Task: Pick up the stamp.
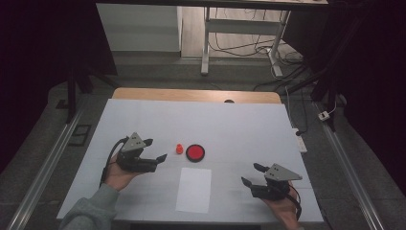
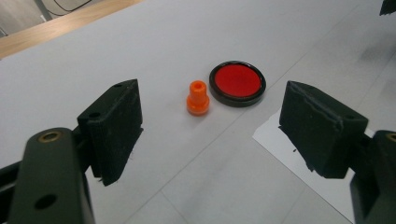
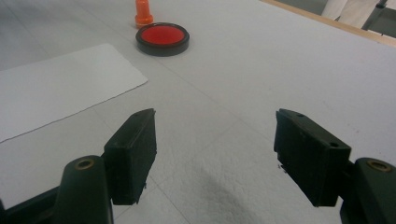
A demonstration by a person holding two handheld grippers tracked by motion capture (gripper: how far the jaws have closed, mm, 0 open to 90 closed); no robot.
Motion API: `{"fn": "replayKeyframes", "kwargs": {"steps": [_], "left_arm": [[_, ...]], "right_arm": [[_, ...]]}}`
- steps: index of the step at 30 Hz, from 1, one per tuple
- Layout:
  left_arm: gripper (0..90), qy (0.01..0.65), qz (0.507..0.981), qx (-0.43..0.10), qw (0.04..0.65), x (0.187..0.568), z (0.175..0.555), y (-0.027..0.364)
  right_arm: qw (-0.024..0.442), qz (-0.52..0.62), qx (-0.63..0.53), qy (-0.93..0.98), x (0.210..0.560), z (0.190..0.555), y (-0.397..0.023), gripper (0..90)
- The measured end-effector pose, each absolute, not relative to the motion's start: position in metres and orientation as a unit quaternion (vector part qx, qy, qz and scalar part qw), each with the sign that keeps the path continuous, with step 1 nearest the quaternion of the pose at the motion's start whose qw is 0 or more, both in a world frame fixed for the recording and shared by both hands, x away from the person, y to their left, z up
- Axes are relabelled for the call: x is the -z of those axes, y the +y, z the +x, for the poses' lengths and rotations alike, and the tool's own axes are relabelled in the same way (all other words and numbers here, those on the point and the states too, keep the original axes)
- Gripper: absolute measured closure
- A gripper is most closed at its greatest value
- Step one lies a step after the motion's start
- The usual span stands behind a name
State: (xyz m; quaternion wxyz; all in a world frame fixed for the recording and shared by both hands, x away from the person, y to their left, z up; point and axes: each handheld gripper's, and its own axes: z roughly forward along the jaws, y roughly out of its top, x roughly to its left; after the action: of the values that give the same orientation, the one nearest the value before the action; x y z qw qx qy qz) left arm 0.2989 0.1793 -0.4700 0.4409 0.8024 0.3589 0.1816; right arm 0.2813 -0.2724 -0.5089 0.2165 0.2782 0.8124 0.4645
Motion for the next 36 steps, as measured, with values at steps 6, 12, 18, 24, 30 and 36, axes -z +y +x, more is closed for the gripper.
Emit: {"fn": "replayKeyframes", "kwargs": {"steps": [6, 12, 18, 24, 30, 36], "left_arm": [[21.8, 0.359, 0.804, -0.181, 0.438, 0.469, 0.311, 0.173], [22.1, 0.358, 0.806, -0.178, 0.437, 0.470, 0.318, 0.166], [22.3, 0.351, 0.815, -0.180, 0.425, 0.473, 0.328, 0.154], [22.9, 0.353, 0.817, -0.178, 0.419, 0.477, 0.335, 0.149], [23.1, 0.352, 0.821, -0.177, 0.415, 0.482, 0.340, 0.143], [23.4, 0.348, 0.826, -0.174, 0.407, 0.489, 0.346, 0.133]], "right_arm": [[0.203, 0.284, -0.472, 0.809, 0.508, 0.282, -0.273, 29.0], [0.205, 0.283, -0.471, 0.810, 0.509, 0.281, -0.271, 29.0], [0.207, 0.282, -0.469, 0.811, 0.509, 0.282, -0.272, 29.1], [0.205, 0.280, -0.466, 0.814, 0.511, 0.282, -0.271, 29.1], [0.203, 0.282, -0.462, 0.816, 0.511, 0.282, -0.270, 29.1], [0.204, 0.279, -0.458, 0.819, 0.513, 0.283, -0.271, 29.1]]}}
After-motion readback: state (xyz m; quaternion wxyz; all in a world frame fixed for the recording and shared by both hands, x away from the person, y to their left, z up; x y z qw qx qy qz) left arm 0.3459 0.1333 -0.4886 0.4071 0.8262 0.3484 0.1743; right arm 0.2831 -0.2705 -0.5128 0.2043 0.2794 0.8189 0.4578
